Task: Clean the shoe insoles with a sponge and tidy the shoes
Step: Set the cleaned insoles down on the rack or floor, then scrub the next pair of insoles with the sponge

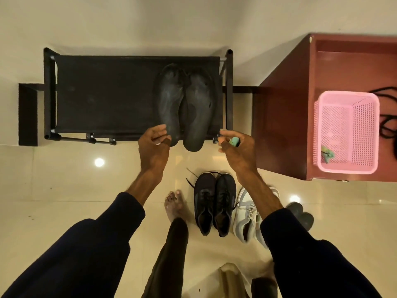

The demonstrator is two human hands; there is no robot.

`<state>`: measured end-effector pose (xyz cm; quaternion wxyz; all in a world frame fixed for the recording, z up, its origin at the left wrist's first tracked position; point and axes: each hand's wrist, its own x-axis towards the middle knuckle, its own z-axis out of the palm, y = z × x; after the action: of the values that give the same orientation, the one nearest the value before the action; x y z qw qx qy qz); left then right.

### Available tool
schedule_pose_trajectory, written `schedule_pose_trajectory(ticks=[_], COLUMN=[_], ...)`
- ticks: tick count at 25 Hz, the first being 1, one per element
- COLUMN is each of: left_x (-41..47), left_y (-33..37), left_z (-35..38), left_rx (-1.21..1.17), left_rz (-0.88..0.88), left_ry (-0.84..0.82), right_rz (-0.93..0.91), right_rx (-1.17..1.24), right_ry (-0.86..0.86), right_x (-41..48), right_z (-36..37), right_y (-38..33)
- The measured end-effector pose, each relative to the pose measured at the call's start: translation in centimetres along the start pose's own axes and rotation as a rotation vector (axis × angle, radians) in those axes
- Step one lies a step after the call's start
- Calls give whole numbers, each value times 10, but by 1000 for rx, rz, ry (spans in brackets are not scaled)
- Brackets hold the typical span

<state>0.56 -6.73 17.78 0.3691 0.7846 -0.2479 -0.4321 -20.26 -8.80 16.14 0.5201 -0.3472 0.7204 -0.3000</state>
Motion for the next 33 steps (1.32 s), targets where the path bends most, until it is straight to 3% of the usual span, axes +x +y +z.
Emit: schedule_pose_trajectory(ticks=[6, 11, 17, 23, 26, 33], left_x=[-113, -205, -318, -382, -394, -392], left_y=[-29, -63, -90, -130, -151, -217], left_z=[29, 66, 136, 212, 231, 275], left_rx=[-113, -128, -214, -160, -110, 73], left_rz=[-149, -270, -327, -384, -415, -404], left_ry=[-336, -314, -262, -375, -405, -651], right_rz=[15, 58, 172, 178, 197, 215], right_rx=[-47, -132, -11, 66, 113, 66], right_ry=[-85, -172, -353, -273, -143, 125], right_x=[-63, -96, -132, -154, -164, -172], right_z=[-80, -167, -275, -357, -374, -402], right_y=[46, 102, 155, 224, 253, 344])
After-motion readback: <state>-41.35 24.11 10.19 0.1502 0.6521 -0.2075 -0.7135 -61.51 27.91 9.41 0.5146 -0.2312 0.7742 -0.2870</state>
